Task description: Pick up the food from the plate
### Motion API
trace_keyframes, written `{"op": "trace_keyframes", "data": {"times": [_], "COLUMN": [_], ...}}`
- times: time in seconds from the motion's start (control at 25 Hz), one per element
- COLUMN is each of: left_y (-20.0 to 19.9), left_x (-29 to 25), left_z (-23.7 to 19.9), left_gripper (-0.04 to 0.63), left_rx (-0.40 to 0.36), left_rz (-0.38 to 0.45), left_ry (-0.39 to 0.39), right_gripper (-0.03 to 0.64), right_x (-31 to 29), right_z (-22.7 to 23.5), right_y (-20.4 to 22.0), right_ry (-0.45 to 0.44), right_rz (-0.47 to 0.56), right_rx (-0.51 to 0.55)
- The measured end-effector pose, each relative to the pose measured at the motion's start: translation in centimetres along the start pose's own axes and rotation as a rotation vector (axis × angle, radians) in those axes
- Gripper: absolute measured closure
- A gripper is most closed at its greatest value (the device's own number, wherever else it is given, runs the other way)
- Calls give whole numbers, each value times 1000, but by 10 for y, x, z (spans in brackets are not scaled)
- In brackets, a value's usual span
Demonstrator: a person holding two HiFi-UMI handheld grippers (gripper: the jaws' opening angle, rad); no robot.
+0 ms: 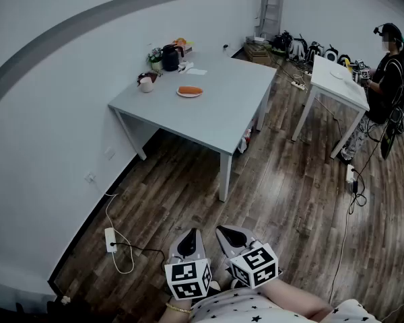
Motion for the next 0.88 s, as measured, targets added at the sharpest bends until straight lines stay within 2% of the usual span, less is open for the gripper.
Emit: {"op": "trace_keyframes", "data": {"times": [0.16,0.56,0.72,0.88], "left_y": [-2,1,-3,-12], "left_x": [-3,-19,-36,-64], "left_z": [-16,-57,-69,-77], "left_gripper": [588,588,588,588], "left_rx": [3,24,55,66], "left_rz": [6,6,-3,3], "left_ry": [-3,9,-6,-42], "right_gripper": [617,617,617,617], "right_x": [-14,-49,-66,-82], "right_z": [-5,-21,-6,32], "right_y": [-6,-11,-18,-27], "right_ry": [-29,0,12,51], "right_rz": [25,4,-1,27], "right_rx": [-30,6,3,-16]}}
Point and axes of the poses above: the fingertips, and each gripper's own axes: x backward along the fingers, z to its right, y out of its underside, the point moved 10 cm from there along x, backward along the fingers, and after that the axes turned 4 degrees about -z, right-handed, at the moved point
